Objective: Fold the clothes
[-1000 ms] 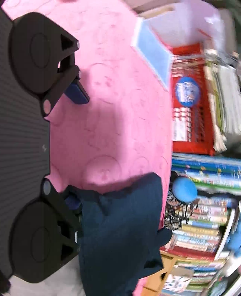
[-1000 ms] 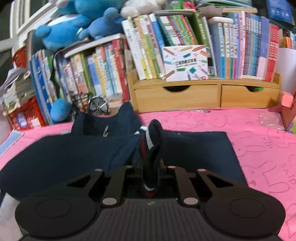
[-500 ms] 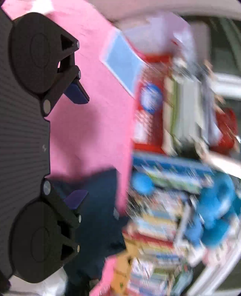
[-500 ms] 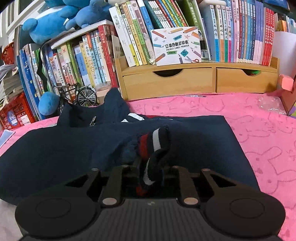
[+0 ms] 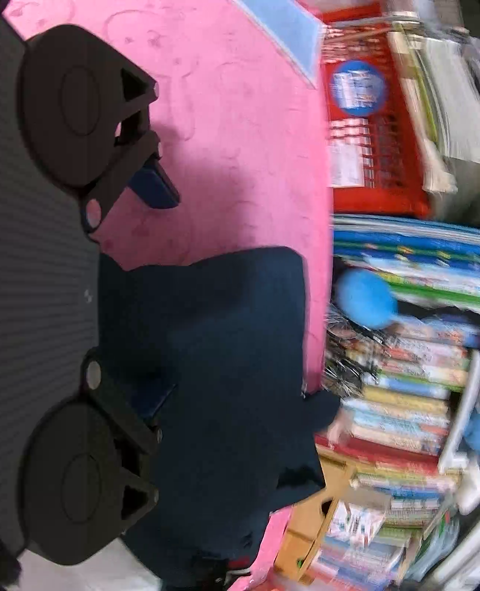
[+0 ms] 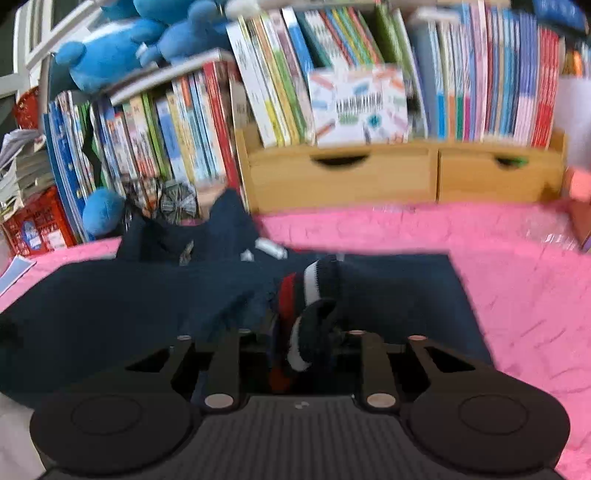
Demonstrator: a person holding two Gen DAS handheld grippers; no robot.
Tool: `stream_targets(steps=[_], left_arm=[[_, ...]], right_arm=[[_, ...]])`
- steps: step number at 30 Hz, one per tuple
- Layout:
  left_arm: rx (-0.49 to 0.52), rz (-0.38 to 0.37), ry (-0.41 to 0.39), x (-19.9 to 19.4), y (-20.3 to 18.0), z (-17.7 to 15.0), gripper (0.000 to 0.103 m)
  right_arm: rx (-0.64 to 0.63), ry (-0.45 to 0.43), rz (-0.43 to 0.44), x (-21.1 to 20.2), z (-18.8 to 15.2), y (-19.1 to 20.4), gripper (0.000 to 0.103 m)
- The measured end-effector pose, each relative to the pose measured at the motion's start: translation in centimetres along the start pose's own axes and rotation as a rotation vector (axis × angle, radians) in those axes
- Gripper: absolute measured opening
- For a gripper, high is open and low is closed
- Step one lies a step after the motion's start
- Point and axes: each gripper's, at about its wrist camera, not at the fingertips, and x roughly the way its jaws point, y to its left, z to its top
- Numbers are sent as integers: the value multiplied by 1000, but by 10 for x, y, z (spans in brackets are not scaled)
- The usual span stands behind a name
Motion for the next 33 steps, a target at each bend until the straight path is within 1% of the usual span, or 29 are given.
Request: stream_targets(steps=[1, 2, 3, 4, 5, 6, 7, 9, 10, 11, 12, 13, 14, 15, 17, 20, 22, 24, 28, 31, 32, 33], left_arm=[[18, 17, 4, -4, 1, -4, 101], [39, 29, 11, -7, 0, -4, 101], [53, 34, 18, -9, 0, -4, 101], [55, 40, 5, -14, 1, -1, 101], [58, 45, -9, -19, 2, 2, 101], [60, 51, -23, -25, 4, 6, 101], [63, 56, -37, -30, 5, 9, 101], [66, 20, -52, -23, -6, 20, 101], [68, 1, -60, -20, -12, 26, 101], [69, -17, -67, -16, -18, 31, 101], [71, -35, -74, -13, -24, 37, 102], [72, -54, -82, -10, -29, 43, 103], [74, -72, -89, -6, -35, 48, 103], [76, -91, -96, -3, -41, 54, 103], [17, -112, -40, 20, -40, 55, 102], [11, -73, -24, 30, -33, 47, 103], [8, -46, -14, 37, -28, 42, 103], [5, -19, -4, 43, -22, 37, 103], [14, 10, 1, 47, -23, 34, 103], [8, 11, -2, 47, -22, 35, 103], [9, 14, -2, 47, -23, 35, 103], [9, 16, -3, 47, -23, 35, 103]], right_arm=[[0, -1, 3, 0, -1, 0, 42], [-3, -4, 3, -1, -1, 1, 58], [-10, -14, -18, -4, 0, 3, 75], [-18, -28, -47, -8, 1, 5, 78], [-27, -41, -75, -13, 3, 6, 78], [-21, -76, -97, -23, 4, 8, 79], [-10, -138, -97, -39, 5, 10, 81], [13, -285, -72, -67, 5, 17, 100], [22, -354, -55, -80, 5, 21, 103], [9, -358, -26, -82, 9, 30, 101], [-14, -308, 2, -74, 12, 41, 87], [-37, -247, 27, -63, 15, 54, 76], [-60, -187, 52, -53, 17, 66, 53], [-82, -126, 77, -42, 20, 79, 47], [-103, -52, 95, -24, 20, 101, 47], [-131, 21, 78, 7, 19, 126, 47], [-143, 54, 57, 21, 16, 128, 48], [-150, 81, 33, 34, 14, 127, 50], [-165, 60, -65, 41, 16, 113, 51], [-169, 59, -139, 43, 19, 100, 51], [-172, 59, -157, 43, 20, 94, 49], [-167, 63, -159, 43, 21, 89, 46]])
